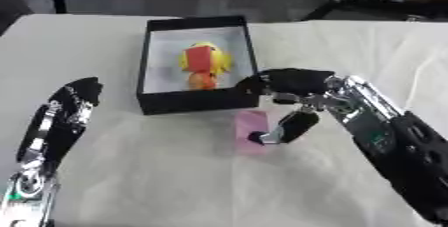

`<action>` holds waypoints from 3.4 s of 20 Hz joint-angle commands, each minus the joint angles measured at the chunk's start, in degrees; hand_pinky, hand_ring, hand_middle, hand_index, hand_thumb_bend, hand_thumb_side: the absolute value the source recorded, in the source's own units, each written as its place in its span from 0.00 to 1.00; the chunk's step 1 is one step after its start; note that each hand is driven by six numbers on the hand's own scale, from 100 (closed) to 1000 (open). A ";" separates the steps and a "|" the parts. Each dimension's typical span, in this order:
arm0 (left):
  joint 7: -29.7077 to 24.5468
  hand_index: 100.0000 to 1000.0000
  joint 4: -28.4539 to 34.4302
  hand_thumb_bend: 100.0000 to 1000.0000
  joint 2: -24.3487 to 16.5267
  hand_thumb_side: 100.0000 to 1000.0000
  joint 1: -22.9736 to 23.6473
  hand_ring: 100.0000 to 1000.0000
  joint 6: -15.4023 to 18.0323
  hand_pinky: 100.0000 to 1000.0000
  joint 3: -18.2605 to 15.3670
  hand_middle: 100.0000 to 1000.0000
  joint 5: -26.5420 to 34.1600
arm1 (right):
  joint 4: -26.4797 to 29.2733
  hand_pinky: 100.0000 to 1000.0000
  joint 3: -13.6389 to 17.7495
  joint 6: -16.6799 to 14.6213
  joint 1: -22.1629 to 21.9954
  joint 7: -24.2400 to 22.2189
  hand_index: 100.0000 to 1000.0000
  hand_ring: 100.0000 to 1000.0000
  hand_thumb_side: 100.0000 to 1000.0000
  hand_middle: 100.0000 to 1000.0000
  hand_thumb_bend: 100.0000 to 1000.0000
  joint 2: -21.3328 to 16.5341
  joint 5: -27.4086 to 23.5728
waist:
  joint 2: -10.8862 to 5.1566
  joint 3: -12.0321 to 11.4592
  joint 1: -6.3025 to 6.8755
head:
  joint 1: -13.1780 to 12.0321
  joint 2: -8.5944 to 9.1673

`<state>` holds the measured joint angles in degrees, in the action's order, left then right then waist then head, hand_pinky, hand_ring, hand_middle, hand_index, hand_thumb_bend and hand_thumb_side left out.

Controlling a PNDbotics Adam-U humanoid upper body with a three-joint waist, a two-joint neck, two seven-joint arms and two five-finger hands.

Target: Pick up objects on the table and place them in the box.

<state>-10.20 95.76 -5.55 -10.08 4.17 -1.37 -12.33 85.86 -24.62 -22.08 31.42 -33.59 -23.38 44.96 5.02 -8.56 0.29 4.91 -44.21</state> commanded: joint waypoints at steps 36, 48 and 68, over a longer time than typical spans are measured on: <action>0.06 0.80 1.18 0.18 -1.31 0.70 -0.16 0.78 -0.13 0.76 -0.50 0.67 -0.24 | 4.01 0.96 1.13 -1.91 0.62 1.54 0.98 0.86 0.61 0.80 0.26 -2.06 5.51 | -1.30 0.48 -0.62 | -0.44 0.09; 0.34 0.80 1.17 0.19 -1.48 0.69 0.01 0.78 -0.22 0.76 -0.63 0.67 -0.33 | 13.56 0.98 1.91 -1.14 -0.22 0.01 0.99 0.89 0.62 0.83 0.30 -4.81 4.57 | -1.41 0.72 -0.79 | -0.80 0.09; 0.53 0.80 1.12 0.20 -1.43 0.69 0.02 0.78 -0.33 0.76 -0.62 0.67 -0.34 | 8.72 0.67 1.54 3.45 -2.99 -2.83 0.96 0.67 0.65 0.81 0.14 -2.06 1.76 | -1.49 0.86 -0.75 | -0.64 0.09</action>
<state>-9.85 95.76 -6.01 -9.62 3.83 -1.70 -12.63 94.46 -23.52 -18.88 27.70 -36.70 -25.21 46.35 5.00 -7.78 0.17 4.17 -44.21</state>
